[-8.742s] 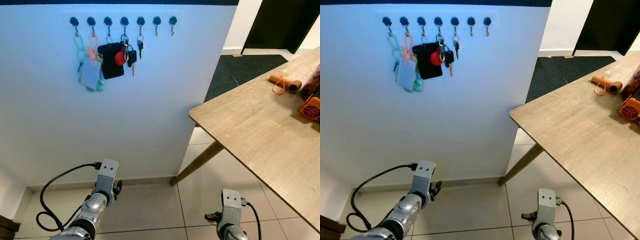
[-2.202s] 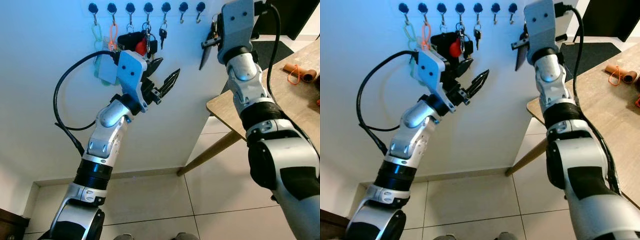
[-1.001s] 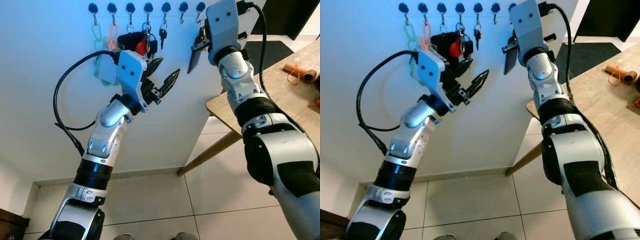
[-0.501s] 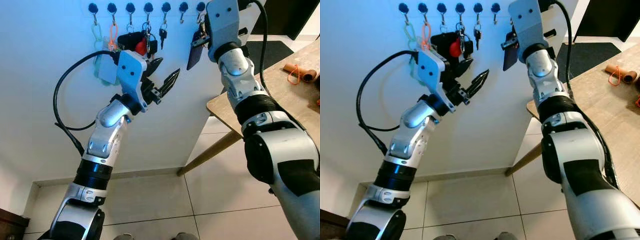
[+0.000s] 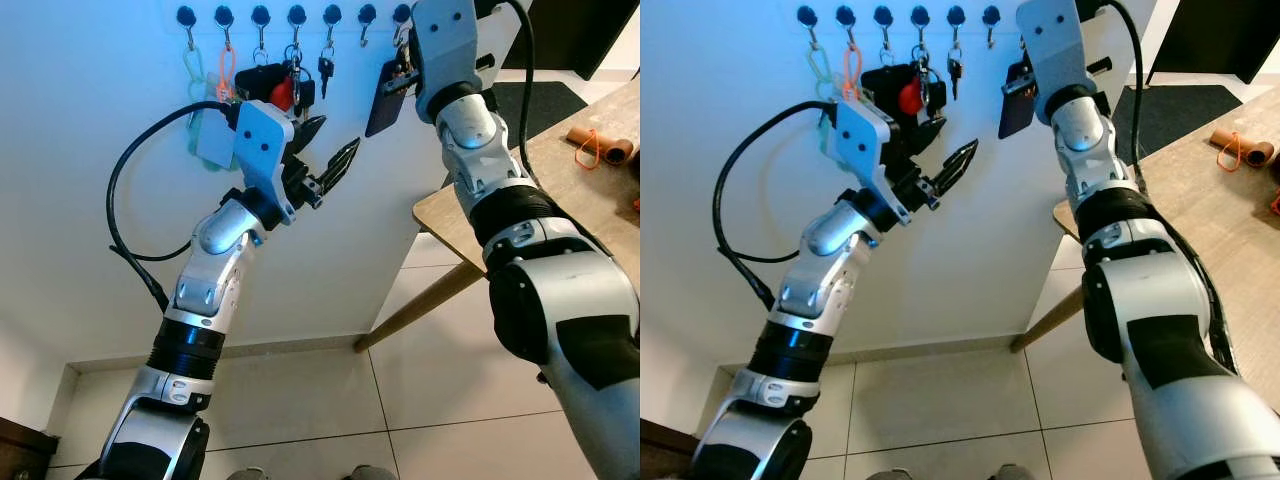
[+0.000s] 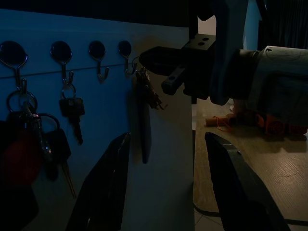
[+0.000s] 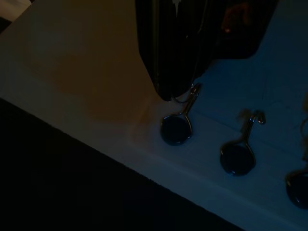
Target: Hang keys on a hook
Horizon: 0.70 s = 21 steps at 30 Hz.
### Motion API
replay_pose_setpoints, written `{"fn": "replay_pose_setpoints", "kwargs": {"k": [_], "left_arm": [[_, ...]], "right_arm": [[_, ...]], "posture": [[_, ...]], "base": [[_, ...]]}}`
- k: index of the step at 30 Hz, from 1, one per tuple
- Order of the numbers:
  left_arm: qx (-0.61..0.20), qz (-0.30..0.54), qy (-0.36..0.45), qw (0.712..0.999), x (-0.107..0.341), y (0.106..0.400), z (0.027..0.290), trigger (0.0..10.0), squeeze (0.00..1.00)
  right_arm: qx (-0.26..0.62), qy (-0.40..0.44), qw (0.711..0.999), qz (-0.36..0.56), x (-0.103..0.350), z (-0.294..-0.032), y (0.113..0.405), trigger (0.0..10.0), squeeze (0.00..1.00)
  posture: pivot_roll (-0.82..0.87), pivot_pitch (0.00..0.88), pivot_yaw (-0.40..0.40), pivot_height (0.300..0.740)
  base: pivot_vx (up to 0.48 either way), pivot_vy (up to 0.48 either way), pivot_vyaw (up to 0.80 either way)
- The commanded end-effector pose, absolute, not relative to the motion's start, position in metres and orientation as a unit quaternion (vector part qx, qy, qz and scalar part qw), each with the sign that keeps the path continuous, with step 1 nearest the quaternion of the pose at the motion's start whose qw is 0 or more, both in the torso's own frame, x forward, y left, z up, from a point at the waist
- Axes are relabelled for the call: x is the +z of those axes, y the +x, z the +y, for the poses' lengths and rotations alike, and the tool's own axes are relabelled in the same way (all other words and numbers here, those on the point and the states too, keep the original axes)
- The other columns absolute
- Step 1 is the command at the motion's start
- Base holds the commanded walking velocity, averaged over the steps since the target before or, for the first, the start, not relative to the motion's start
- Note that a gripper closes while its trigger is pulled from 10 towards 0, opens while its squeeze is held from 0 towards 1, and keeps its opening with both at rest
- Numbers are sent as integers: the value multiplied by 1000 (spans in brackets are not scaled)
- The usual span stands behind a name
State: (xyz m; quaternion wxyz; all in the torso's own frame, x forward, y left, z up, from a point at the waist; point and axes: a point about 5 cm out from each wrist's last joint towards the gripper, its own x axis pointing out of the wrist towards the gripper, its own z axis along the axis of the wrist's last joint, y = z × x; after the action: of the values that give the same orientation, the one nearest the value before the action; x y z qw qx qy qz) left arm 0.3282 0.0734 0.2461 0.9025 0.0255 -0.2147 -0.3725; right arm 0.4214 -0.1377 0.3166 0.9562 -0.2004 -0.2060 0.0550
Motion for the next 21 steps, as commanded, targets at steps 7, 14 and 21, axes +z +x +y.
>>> {"fn": "replay_pose_setpoints", "kwargs": {"k": [7,14,21], "left_arm": [[-378,-219,31,899,248,325,72,10000,0],[-377,-219,32,899,249,326,72,10000,0],[-375,-218,32,900,248,325,73,10000,0]], "right_arm": [[61,-208,958,-188,314,-134,423,10000,0],[65,-210,959,-182,312,-133,424,10000,0],[68,-213,959,-173,308,-133,424,10000,0]], "posture": [[53,81,-55,740],[54,87,-55,740],[56,92,-59,740]], "base": [[0,0,0],[0,0,0],[0,0,0]]}}
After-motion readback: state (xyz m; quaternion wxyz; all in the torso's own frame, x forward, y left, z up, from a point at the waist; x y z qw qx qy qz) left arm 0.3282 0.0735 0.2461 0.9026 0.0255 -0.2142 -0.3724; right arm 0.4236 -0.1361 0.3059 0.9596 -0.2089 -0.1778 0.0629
